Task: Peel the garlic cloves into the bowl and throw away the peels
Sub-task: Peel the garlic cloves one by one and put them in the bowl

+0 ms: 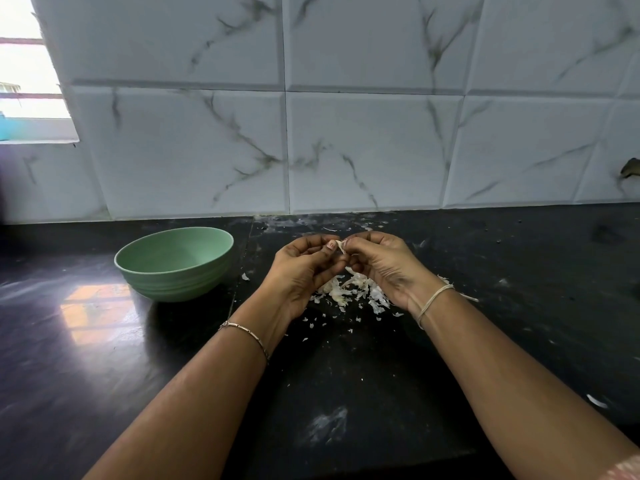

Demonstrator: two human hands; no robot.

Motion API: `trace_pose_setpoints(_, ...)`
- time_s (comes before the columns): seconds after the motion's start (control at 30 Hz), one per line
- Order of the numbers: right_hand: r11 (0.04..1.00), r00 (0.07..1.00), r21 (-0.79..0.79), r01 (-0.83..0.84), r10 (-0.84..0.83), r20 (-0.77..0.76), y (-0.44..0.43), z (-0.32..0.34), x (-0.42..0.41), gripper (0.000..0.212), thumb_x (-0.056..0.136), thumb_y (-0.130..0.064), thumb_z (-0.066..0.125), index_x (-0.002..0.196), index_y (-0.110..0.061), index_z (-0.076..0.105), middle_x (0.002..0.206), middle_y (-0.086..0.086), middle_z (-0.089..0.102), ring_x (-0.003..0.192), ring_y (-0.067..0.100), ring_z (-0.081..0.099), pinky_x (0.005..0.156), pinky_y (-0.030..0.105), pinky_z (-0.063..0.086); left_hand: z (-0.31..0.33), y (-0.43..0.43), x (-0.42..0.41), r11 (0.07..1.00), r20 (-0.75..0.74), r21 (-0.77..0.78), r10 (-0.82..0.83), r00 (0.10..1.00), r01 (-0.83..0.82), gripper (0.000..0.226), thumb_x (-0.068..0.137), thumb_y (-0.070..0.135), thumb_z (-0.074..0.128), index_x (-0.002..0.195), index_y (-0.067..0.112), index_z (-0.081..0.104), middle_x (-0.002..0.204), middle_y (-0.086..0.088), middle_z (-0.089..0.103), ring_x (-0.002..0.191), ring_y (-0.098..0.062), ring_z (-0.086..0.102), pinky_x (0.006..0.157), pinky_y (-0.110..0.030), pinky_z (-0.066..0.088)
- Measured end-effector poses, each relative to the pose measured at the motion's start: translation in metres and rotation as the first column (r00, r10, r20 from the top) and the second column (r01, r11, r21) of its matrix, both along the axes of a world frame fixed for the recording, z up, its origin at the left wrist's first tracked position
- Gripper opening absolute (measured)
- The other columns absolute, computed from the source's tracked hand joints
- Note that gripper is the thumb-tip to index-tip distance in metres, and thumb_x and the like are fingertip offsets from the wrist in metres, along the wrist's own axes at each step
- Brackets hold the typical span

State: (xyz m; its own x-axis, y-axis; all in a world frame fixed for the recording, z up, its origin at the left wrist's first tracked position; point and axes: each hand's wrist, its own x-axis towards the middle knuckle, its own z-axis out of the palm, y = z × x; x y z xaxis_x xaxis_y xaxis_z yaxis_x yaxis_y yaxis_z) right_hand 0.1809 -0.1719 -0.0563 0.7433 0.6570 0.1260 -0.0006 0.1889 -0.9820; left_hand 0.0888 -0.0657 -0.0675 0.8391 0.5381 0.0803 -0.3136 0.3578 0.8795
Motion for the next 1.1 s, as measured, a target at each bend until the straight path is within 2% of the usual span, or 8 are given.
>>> trace_pose_setpoints(0.23,0.999,0.999,0.02,0.032,-0.031,-0.027,0.0008,-0.0002,-0.0034,0.016,0.084,0.002,0.068,0.072,-0.008,0.066,0.065,0.004,0.062,0.058,0.009,0.057,0.054,0.017,0.047,0.0005,-0.0008,-0.0009,1.0,-0.005,0.011,-0.01,1.0,0.01,0.006,0.088,-0.004,0.062,0.091,0.0,0.065,0.074,-0.012,0.071,0.067,-0.017,0.071,0.072,-0.029,0.06)
trace_pose_setpoints(0.5,0.997,0.995,0.066,-0.028,0.034,-0.095,0.0005,-0.0002,-0.0032,0.016,0.082,0.01,0.063,0.076,-0.004,0.067,0.071,0.009,0.065,0.066,0.014,0.059,0.063,0.02,0.049,0.001,0.0003,-0.001,0.999,0.014,-0.05,-0.001,1.0,0.001,0.006,0.087,-0.005,0.061,0.089,0.0,0.065,0.079,-0.012,0.073,0.07,-0.018,0.072,0.066,-0.025,0.061)
trace_pose_setpoints(0.67,0.992,0.99,0.102,-0.069,0.081,-0.119,0.0004,0.0004,-0.003,0.019,0.086,0.008,0.058,0.078,-0.007,0.065,0.071,0.007,0.064,0.064,0.013,0.06,0.061,0.02,0.053,0.0013,-0.0004,0.0007,0.996,0.032,-0.083,-0.012,0.999,0.015,0.008,0.089,-0.006,0.059,0.093,0.0,0.064,0.081,-0.012,0.073,0.072,-0.019,0.072,0.069,-0.027,0.061)
trace_pose_setpoints(0.8,0.986,0.987,0.111,-0.122,0.132,-0.091,-0.0001,0.0003,-0.0016,0.01,0.087,0.002,0.063,0.087,-0.007,0.067,0.075,0.005,0.069,0.069,0.012,0.064,0.069,0.023,0.053,0.0005,0.0012,0.002,0.992,0.081,-0.122,0.003,0.997,0.007,0.012,0.09,-0.008,0.055,0.094,0.001,0.063,0.082,-0.012,0.073,0.074,-0.02,0.072,0.071,-0.028,0.061)
trace_pose_setpoints(0.93,0.986,0.993,0.129,-0.106,0.112,-0.043,-0.0003,-0.0025,0.0011,0.008,0.085,0.004,0.065,0.09,-0.002,0.067,0.085,0.01,0.07,0.077,0.016,0.068,0.078,0.027,0.058,0.0003,0.0001,0.0015,0.993,0.083,-0.12,0.012,0.996,-0.002,0.014,0.09,-0.01,0.054,0.093,0.001,0.063,0.082,-0.012,0.073,0.074,-0.018,0.072,0.071,-0.028,0.061)
trace_pose_setpoints(1.0,0.989,0.997,0.126,-0.083,0.081,0.018,0.0,-0.0039,0.0017,0.009,0.084,0.006,0.065,0.091,0.0,0.066,0.087,0.011,0.07,0.08,0.017,0.068,0.082,0.03,0.059,0.0006,-0.0006,0.0014,0.995,0.069,-0.101,0.019,0.997,-0.012,0.014,0.09,-0.009,0.055,0.094,0.002,0.064,0.082,-0.011,0.073,0.073,-0.018,0.072,0.071,-0.028,0.061)
trace_pose_setpoints(1.1,0.994,0.993,0.106,-0.039,0.026,0.117,0.001,-0.0053,0.0025,0.01,0.085,0.007,0.065,0.092,-0.001,0.066,0.086,0.011,0.069,0.078,0.016,0.069,0.08,0.03,0.06,0.0016,-0.001,0.0005,0.997,0.055,-0.064,0.035,0.998,-0.032,0.015,0.088,-0.007,0.059,0.097,0.004,0.066,0.081,-0.011,0.073,0.071,-0.017,0.071,0.071,-0.027,0.06)
